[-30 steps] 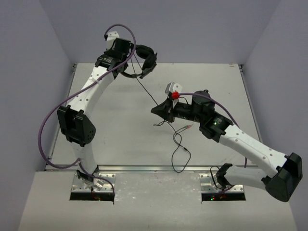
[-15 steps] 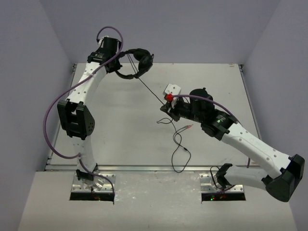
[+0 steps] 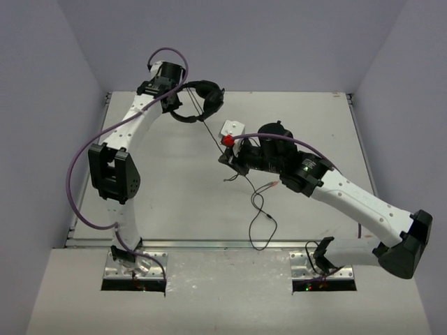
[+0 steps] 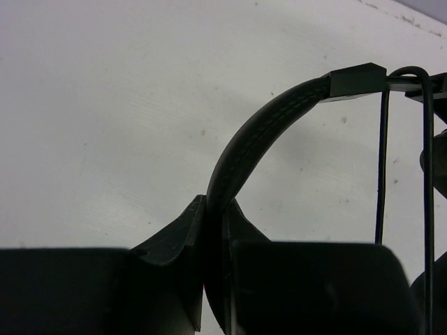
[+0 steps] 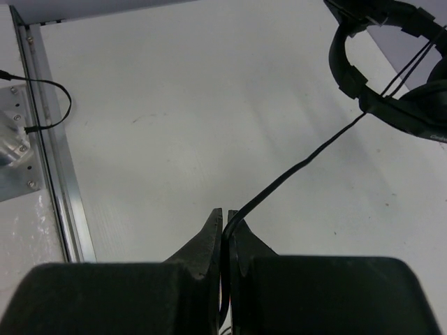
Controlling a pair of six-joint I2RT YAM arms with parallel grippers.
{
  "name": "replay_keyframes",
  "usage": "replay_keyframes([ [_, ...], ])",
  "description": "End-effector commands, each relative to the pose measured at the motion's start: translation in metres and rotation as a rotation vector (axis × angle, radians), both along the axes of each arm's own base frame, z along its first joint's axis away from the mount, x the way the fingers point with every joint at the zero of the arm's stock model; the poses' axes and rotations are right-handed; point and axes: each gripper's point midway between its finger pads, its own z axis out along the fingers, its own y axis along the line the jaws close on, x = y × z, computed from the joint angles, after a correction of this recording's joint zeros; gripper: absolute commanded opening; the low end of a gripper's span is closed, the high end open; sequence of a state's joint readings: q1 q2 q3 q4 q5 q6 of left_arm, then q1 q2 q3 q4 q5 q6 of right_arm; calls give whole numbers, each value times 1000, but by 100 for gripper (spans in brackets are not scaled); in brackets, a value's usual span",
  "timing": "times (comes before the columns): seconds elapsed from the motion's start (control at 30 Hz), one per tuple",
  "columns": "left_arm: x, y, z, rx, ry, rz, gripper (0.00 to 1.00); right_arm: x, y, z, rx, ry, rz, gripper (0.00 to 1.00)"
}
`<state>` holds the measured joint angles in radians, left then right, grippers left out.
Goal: Wrap the headphones
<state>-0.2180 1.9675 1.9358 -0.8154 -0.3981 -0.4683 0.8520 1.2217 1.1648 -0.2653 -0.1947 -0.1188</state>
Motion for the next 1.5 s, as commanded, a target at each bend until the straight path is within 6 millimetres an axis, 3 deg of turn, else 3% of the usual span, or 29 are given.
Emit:
replay_keyframes([
  [0.0,12,16,76,87,-247,155,0,-13,26,19,49,-1,100,1],
  [0.07,6,2,78,142,-243,139,0,-10,33,29,64,-7,110,1],
  [0.1,3,5,79,178,-244,158,0,-9,35,35,71,-11,111,1],
  [0.4,-3,-22,37,204,-162,106,0,-5,63,77,100,-11,200,1],
  [0.43,-5,-26,34,196,-158,99,0,8,59,78,90,-30,147,1],
  [0.47,-6,-33,46,179,-202,77,0,16,53,79,92,-46,125,1],
  [0.5,-16,-37,24,186,-164,39,0,22,48,82,104,-53,105,1],
  [0.53,-20,-39,23,180,-180,19,0,38,34,84,108,-56,59,1],
  [0.57,-21,-45,50,151,-285,-8,0,44,26,89,117,-54,39,1],
  [0.6,-32,-49,23,149,-246,-61,0,50,20,91,119,-55,24,1],
  [0.63,-35,-52,45,111,-330,-73,0,62,7,93,115,-71,-16,1],
  [0.77,-60,-66,53,66,-417,-182,0,89,-21,105,84,-126,-107,1],
  [0.83,-76,-75,49,90,-451,-249,0,104,-30,98,51,-109,-137,1],
  [0.87,-82,-94,57,128,-494,-327,0,108,-32,110,49,-136,-138,1],
  [0.93,-93,-109,69,162,-561,-368,0,124,-37,96,-18,-130,-170,1],
  [0.97,-103,-121,61,191,-554,-426,0,129,-41,98,-27,-137,-185,1],
  [1.03,-115,-126,58,203,-570,-465,0,144,-55,91,-55,-136,-237,1],
  [1.1,-122,-127,57,203,-595,-481,0,156,-68,88,-62,-149,-285,1],
  [1.17,-129,-132,66,209,-631,-503,0,169,-94,87,-95,-193,-367,1],
  [1.23,-132,-130,61,252,-606,-509,0,179,-114,94,-109,-245,-437,1],
  [1.4,-141,-156,70,225,-612,-629,0,201,-164,115,-135,-342,-556,1],
  [1.47,-145,-157,71,225,-605,-647,0,205,-173,112,-135,-339,-568,1],
])
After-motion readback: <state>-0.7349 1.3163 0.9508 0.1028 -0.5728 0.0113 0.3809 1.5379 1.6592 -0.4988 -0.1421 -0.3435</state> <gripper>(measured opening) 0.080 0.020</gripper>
